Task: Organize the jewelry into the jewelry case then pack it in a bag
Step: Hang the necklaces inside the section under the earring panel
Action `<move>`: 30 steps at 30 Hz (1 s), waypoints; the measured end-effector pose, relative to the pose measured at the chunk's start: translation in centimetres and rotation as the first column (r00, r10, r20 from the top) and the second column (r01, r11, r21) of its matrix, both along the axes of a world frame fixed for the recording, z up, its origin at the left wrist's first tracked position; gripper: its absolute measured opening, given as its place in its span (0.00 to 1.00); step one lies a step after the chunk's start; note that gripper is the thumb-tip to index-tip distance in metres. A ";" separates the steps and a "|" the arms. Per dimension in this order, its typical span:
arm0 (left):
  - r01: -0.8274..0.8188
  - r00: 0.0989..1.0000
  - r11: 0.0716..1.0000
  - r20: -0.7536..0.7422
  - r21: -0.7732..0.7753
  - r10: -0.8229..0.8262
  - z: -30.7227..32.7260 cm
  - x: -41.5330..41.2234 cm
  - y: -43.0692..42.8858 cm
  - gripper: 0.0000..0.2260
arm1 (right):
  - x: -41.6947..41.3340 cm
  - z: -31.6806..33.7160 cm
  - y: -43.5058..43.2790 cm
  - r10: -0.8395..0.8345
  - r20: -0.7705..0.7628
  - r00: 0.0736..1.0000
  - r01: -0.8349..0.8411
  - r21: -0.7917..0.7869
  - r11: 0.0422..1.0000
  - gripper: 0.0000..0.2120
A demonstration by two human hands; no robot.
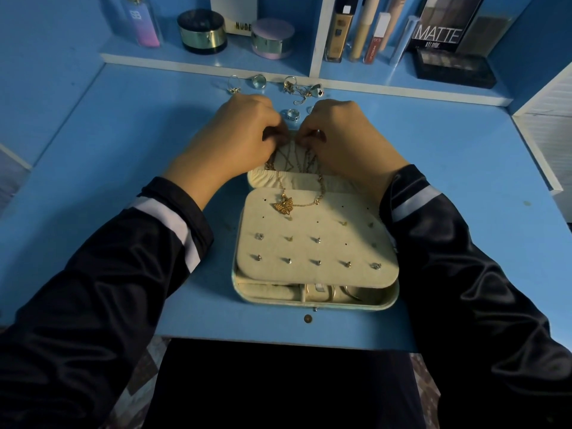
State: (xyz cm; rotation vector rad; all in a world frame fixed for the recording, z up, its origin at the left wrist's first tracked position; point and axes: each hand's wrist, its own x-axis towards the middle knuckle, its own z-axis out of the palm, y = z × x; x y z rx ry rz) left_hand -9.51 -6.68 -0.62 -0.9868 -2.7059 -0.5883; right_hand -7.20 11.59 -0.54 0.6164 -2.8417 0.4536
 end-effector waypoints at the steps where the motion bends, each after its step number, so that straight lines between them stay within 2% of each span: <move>1: 0.005 1.000 1.000 0.006 -0.005 -0.005 0.0 0.0 0.0 0.09 | 0.0 -0.1 0.0 0.002 0.005 1.000 -0.002 -0.006 1.000 0.08; 11: 0.039 0.999 0.998 0.022 -0.054 -0.038 0.2 0.1 -0.2 0.11 | 0.2 -0.1 0.2 0.040 0.005 0.999 -0.040 -0.058 0.998 0.09; 21: 0.049 0.998 0.999 0.028 -0.008 -0.049 -0.1 0.5 -0.2 0.09 | 1.2 0.9 0.5 -0.005 0.121 0.993 0.011 -0.051 0.999 0.07; 26: 0.068 0.998 0.998 0.018 0.012 -0.068 -0.4 0.7 -0.6 0.06 | 2.0 1.1 0.7 -0.022 0.186 0.982 0.043 -0.107 0.993 0.08; 30: 0.081 0.994 0.991 0.071 0.102 -0.088 -0.5 1.5 -1.3 0.06 | 2.8 1.3 1.3 -0.017 0.230 0.973 0.058 -0.173 0.983 0.08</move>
